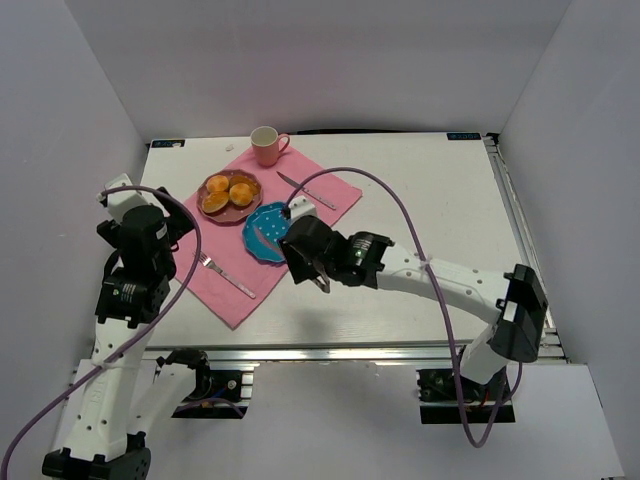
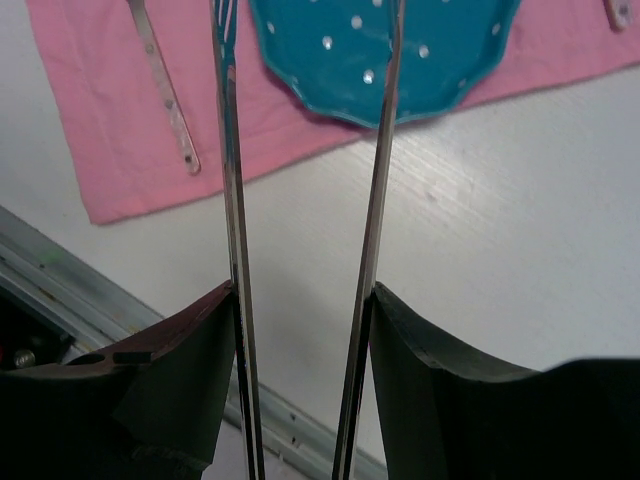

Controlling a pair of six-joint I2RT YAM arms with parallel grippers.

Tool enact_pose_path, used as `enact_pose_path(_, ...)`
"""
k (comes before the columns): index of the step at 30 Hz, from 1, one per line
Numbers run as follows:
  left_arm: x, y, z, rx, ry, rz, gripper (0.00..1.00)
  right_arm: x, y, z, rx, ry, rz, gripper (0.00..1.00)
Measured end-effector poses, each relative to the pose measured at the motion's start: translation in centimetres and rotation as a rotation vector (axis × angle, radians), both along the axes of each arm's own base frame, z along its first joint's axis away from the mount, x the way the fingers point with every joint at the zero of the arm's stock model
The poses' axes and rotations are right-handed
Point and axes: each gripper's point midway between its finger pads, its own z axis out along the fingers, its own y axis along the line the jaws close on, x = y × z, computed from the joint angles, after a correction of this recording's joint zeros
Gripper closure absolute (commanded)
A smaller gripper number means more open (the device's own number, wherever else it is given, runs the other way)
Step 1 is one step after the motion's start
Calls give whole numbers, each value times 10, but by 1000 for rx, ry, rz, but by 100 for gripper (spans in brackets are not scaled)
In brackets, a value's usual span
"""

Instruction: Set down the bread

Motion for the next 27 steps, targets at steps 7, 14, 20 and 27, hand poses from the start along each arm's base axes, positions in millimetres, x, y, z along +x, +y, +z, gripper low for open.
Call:
enact_pose_path(7,10,-6,-4,-24,43,-8,2,58,34,0,48,-16,85,42)
enact_pose_path(14,4,-7,-1,-64,20,-4,2,128,74,-14,76,-37,141,42)
enact_pose_path(20,0,-5,19,-69,-30,6,2,169,90,-45,60,-14,175,41)
enact_pose_path(27,3,-2,16,-54,-12,21,2,189,89,-66,58,15,198,41)
